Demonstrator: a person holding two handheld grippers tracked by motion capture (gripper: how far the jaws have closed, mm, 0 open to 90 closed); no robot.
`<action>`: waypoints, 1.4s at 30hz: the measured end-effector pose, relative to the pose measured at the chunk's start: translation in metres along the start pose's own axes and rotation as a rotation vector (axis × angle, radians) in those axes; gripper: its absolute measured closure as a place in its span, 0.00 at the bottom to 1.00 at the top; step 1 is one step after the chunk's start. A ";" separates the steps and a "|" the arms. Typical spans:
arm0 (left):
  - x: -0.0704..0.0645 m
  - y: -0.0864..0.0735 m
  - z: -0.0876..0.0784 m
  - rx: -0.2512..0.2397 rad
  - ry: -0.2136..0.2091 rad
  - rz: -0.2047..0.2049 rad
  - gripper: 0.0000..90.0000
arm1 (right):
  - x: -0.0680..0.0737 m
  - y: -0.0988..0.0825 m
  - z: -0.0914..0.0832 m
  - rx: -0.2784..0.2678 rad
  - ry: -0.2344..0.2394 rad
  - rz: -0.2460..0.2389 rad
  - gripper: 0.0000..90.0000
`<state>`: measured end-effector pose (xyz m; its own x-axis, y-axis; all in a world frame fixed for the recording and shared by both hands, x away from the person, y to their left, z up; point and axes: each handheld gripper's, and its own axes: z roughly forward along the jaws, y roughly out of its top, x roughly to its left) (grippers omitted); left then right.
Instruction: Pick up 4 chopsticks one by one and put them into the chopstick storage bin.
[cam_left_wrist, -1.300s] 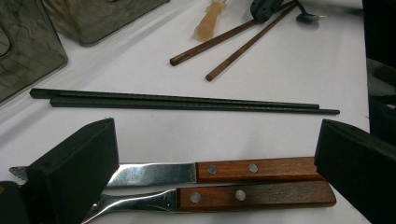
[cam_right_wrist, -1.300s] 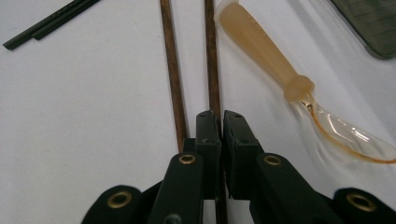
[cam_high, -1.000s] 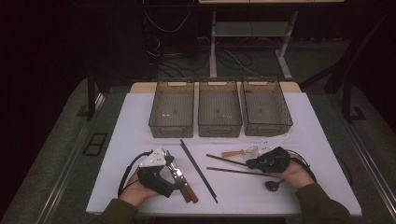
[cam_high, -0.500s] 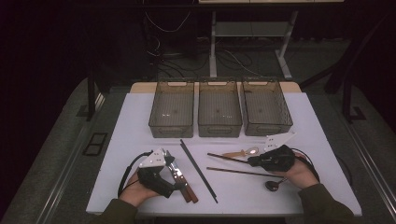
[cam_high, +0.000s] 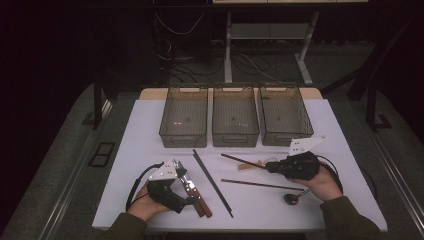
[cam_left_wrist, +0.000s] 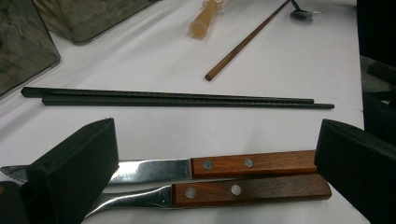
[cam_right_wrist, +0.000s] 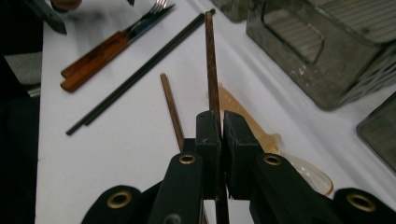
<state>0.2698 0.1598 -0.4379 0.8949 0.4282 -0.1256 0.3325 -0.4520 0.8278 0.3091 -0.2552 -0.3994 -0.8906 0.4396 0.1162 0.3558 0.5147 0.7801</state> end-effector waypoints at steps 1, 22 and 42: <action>0.000 0.000 0.000 0.000 0.000 0.000 0.00 | 0.000 0.002 -0.001 -0.010 -0.001 0.005 0.95; 0.001 0.000 -0.002 0.009 0.027 -0.011 0.00 | 0.007 0.036 -0.001 -0.062 -0.070 0.051 0.95; 0.001 0.001 -0.002 -0.016 0.014 -0.018 0.00 | -0.006 0.075 0.020 -0.101 -0.111 0.106 0.95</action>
<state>0.2704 0.1613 -0.4359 0.8844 0.4474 -0.1329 0.3438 -0.4319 0.8338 0.3471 -0.2041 -0.3539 -0.8109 0.5689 0.1370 0.4108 0.3868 0.8256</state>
